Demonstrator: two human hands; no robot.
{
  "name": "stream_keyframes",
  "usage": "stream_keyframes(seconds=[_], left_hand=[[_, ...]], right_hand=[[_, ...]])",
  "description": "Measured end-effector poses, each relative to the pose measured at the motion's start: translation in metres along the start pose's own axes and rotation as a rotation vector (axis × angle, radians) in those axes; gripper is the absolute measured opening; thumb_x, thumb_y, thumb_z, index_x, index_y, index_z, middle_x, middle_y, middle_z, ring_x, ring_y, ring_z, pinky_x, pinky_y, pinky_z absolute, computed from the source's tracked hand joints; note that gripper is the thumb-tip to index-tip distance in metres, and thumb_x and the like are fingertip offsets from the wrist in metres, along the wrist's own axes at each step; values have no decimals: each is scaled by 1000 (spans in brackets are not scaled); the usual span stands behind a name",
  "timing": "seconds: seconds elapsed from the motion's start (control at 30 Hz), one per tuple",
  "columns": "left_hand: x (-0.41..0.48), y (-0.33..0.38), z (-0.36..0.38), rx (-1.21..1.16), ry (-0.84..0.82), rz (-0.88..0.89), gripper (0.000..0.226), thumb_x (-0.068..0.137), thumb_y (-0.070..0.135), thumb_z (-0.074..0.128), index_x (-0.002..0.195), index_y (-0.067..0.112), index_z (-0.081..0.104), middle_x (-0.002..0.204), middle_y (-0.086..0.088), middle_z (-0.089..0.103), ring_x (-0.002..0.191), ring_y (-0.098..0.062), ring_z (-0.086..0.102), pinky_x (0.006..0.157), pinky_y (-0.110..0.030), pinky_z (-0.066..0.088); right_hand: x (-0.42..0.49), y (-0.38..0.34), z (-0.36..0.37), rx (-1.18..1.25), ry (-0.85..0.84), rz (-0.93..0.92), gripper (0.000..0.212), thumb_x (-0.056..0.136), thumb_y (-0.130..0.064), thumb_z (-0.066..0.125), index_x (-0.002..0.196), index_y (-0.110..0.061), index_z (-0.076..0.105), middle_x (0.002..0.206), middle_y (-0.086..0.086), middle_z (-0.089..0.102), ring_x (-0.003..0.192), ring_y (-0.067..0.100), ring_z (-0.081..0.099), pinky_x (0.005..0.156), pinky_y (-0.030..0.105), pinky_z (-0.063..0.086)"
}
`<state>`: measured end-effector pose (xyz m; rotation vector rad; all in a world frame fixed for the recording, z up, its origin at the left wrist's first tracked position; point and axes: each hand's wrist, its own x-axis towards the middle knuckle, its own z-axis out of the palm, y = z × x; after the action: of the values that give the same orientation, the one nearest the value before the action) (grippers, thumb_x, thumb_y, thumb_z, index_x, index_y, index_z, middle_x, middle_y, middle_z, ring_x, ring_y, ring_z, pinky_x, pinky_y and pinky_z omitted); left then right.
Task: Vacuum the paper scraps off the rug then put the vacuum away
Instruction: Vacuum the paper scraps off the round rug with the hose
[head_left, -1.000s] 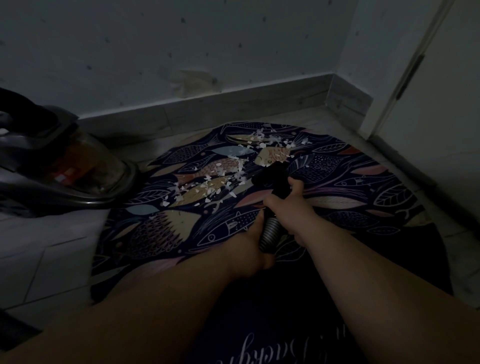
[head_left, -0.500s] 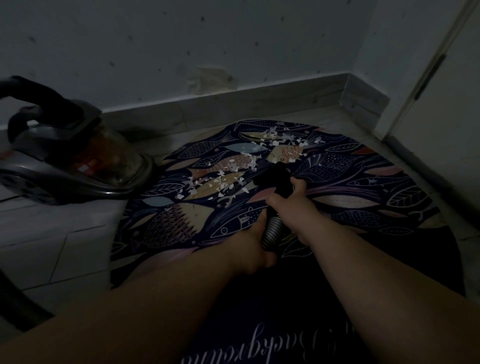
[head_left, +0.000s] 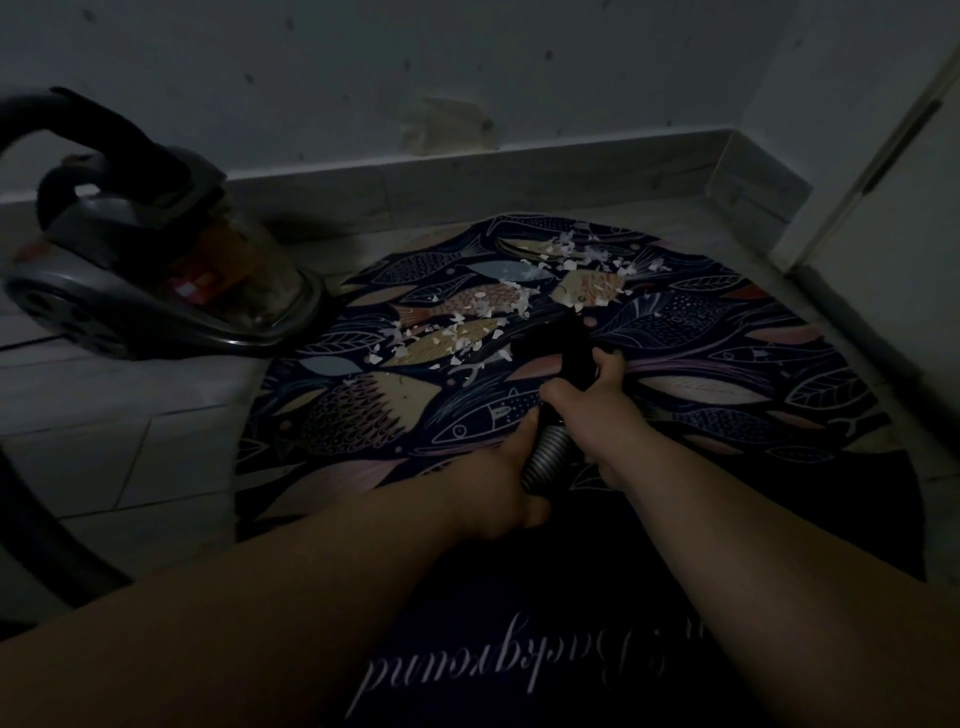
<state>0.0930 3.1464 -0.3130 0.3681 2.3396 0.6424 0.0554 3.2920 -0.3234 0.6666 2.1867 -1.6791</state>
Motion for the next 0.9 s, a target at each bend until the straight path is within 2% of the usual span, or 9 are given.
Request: stream_keyframes(seconds=[0.2, 0.3, 0.43, 0.5, 0.57, 0.67, 0.77, 0.83, 0.9], left_hand=[[-11, -7, 0, 4, -12, -13, 104, 87, 36, 62, 145, 31, -23, 150, -13, 34, 131, -24, 41, 109, -29, 34], [-23, -8, -9, 30, -23, -11, 100, 89, 36, 60, 147, 29, -21, 155, -9, 24, 139, -21, 30, 110, -23, 22], [-34, -16, -23, 27, -28, -20, 97, 89, 36, 60, 148, 29, -18, 155, -6, 24, 139, -18, 29, 107, -19, 21], [-39, -23, -26, 21, -27, -34, 98, 89, 36, 60, 148, 31, -18, 154, -6, 28, 137, -17, 32, 101, -14, 22], [-46, -30, -27, 21, -15, -27, 98, 89, 36, 60, 148, 33, -18, 153, -5, 29, 136, -16, 33, 90, -4, 18], [-53, -39, -21, 49, 13, -9, 96, 89, 39, 58, 149, 29, -16, 157, -3, 18, 142, -16, 22, 82, 0, 5], [-56, -52, -12, 18, -5, 0, 99, 88, 37, 60, 148, 29, -18, 157, -6, 19, 141, -16, 23, 90, -2, 11], [-59, -61, -9, 6, -16, 2, 102, 86, 36, 62, 148, 29, -18, 156, -7, 22, 138, -15, 29, 99, -9, 18], [-63, -68, -12, 13, -17, 14, 102, 85, 37, 63, 149, 30, -17, 154, -5, 28, 134, -15, 37, 99, -12, 26]], right_hand=[[-9, 2, 8, 15, 5, 5, 74, 91, -31, 59, 148, -39, 12, 93, -5, 47, 84, 20, 55, 67, 33, 49], [-17, -1, 17, 37, 0, 39, 73, 92, -33, 59, 147, -40, 11, 99, -1, 50, 83, 21, 55, 63, 31, 47], [-23, -10, 32, 46, 32, 73, 73, 89, -34, 61, 144, -42, 13, 110, 4, 52, 85, 24, 56, 70, 37, 53], [-26, -14, 40, 74, 38, 104, 71, 88, -33, 62, 141, -41, 16, 106, 4, 52, 86, 26, 57, 78, 44, 56], [-31, -16, 49, 102, 49, 133, 69, 87, -30, 63, 138, -41, 18, 104, 5, 52, 86, 26, 57, 76, 43, 56], [-35, -12, 61, 128, 100, 120, 64, 86, -29, 63, 132, -42, 22, 111, 7, 54, 87, 26, 58, 80, 45, 56], [-40, -4, 71, 151, 135, 99, 66, 86, -30, 63, 136, -43, 22, 114, 5, 54, 87, 26, 59, 82, 46, 56], [-43, 0, 76, 165, 100, 93, 75, 87, -30, 63, 142, -50, 16, 124, 4, 54, 92, 27, 59, 86, 49, 55], [-47, 0, 81, 160, 57, 80, 82, 88, -30, 62, 146, -55, 9, 134, 3, 50, 96, 27, 60, 82, 47, 57]])
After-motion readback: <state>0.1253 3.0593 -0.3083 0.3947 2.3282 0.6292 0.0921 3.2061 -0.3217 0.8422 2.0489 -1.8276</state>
